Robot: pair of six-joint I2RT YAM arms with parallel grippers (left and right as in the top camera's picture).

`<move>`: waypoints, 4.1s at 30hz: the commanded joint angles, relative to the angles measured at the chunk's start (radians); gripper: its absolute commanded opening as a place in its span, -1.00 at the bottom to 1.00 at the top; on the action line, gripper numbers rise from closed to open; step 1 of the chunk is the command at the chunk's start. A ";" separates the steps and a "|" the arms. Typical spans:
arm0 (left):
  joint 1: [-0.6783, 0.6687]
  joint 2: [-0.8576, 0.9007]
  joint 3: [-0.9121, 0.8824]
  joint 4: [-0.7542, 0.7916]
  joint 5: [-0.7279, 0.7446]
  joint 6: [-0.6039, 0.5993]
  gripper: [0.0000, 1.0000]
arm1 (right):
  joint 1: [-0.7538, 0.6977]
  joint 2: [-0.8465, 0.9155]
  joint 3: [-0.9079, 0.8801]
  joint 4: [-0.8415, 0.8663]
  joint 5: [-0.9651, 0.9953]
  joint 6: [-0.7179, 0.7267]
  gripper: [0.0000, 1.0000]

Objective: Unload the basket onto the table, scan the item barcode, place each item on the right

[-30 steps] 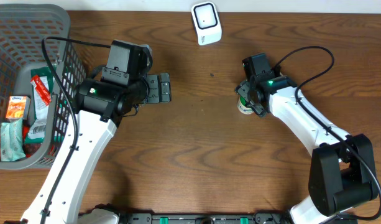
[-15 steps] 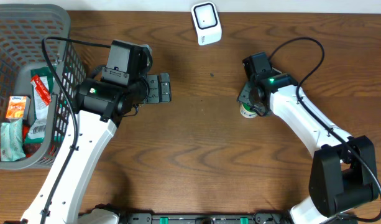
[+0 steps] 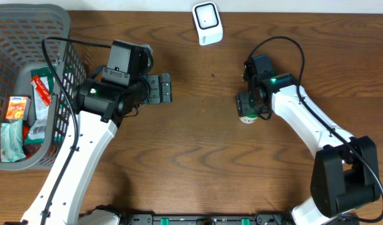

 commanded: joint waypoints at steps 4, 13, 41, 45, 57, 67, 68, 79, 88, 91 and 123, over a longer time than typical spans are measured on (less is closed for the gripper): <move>0.004 -0.009 0.013 -0.003 -0.006 -0.002 0.93 | 0.002 0.008 0.110 -0.078 -0.035 -0.095 0.74; 0.004 -0.009 0.013 -0.003 -0.006 -0.002 0.93 | 0.008 0.010 0.071 -0.145 -0.026 0.266 0.71; 0.004 -0.009 0.013 -0.003 -0.006 -0.002 0.93 | 0.008 -0.018 0.108 -0.069 -0.063 -0.076 0.93; 0.004 -0.009 0.013 -0.003 -0.006 -0.002 0.93 | 0.006 -0.069 0.163 -0.185 -0.100 -0.067 0.98; 0.004 -0.009 0.013 -0.003 -0.006 -0.002 0.93 | -0.033 -0.119 0.067 -0.166 -0.136 -0.033 0.93; 0.004 -0.009 0.013 -0.003 -0.006 -0.002 0.93 | -0.033 -0.124 -0.137 0.085 -0.113 0.006 0.86; 0.004 -0.009 0.013 -0.003 -0.006 -0.002 0.93 | -0.033 -0.125 -0.152 0.115 -0.112 0.006 0.86; 0.004 -0.009 0.013 -0.003 -0.006 -0.002 0.93 | -0.033 -0.125 -0.320 0.409 -0.084 0.006 0.67; 0.004 -0.009 0.013 -0.003 -0.006 -0.002 0.93 | -0.031 -0.133 -0.328 0.442 -0.085 0.006 0.31; 0.004 -0.009 0.013 -0.003 -0.006 -0.002 0.93 | -0.031 -0.167 -0.327 0.441 -0.085 0.006 0.25; 0.004 -0.009 0.013 -0.003 -0.006 -0.002 0.93 | -0.031 0.101 0.259 -0.452 -0.499 -0.044 0.15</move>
